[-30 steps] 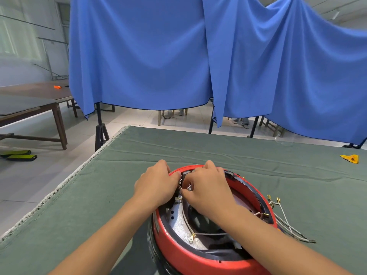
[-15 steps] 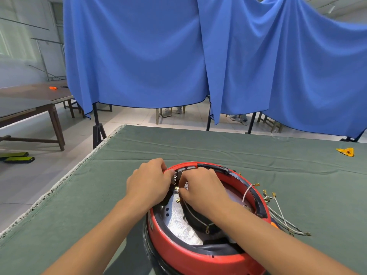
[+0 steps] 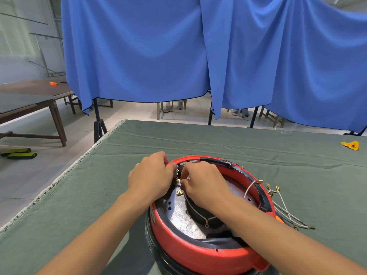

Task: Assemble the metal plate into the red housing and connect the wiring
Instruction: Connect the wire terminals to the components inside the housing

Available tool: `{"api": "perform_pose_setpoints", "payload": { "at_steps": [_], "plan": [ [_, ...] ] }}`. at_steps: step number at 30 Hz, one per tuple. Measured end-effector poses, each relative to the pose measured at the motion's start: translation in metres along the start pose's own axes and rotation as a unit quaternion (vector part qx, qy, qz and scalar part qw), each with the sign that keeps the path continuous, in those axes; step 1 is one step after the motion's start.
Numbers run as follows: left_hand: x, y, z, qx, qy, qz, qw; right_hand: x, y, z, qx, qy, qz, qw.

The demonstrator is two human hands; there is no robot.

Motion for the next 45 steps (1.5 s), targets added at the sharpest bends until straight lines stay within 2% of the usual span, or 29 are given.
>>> {"api": "perform_pose_setpoints", "payload": {
  "at_steps": [8, 15, 45],
  "plan": [
    [0.0001, -0.0005, 0.0001, 0.004, -0.006, 0.007, 1.0, 0.001, 0.002, -0.0001, 0.006, 0.02, -0.002, 1.0],
    [0.0002, -0.0013, -0.0004, 0.006, -0.005, 0.005, 1.0, 0.0002, 0.0048, -0.0059, -0.043, 0.059, 0.041, 0.996],
    [-0.0014, 0.0021, 0.002, -0.008, 0.001, 0.001, 1.0, 0.0001, 0.0004, -0.0077, -0.063, 0.057, 0.04, 0.996]
  ]
}}
Point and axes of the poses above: each hand's wrist, its own x-axis towards the middle knuckle, its own y-axis out of the back of the hand, z = x × y, the point moved 3 cm from there along x, towards the middle knuckle, and after that the axes turned 2 degrees about z, right-handed, at the moved point
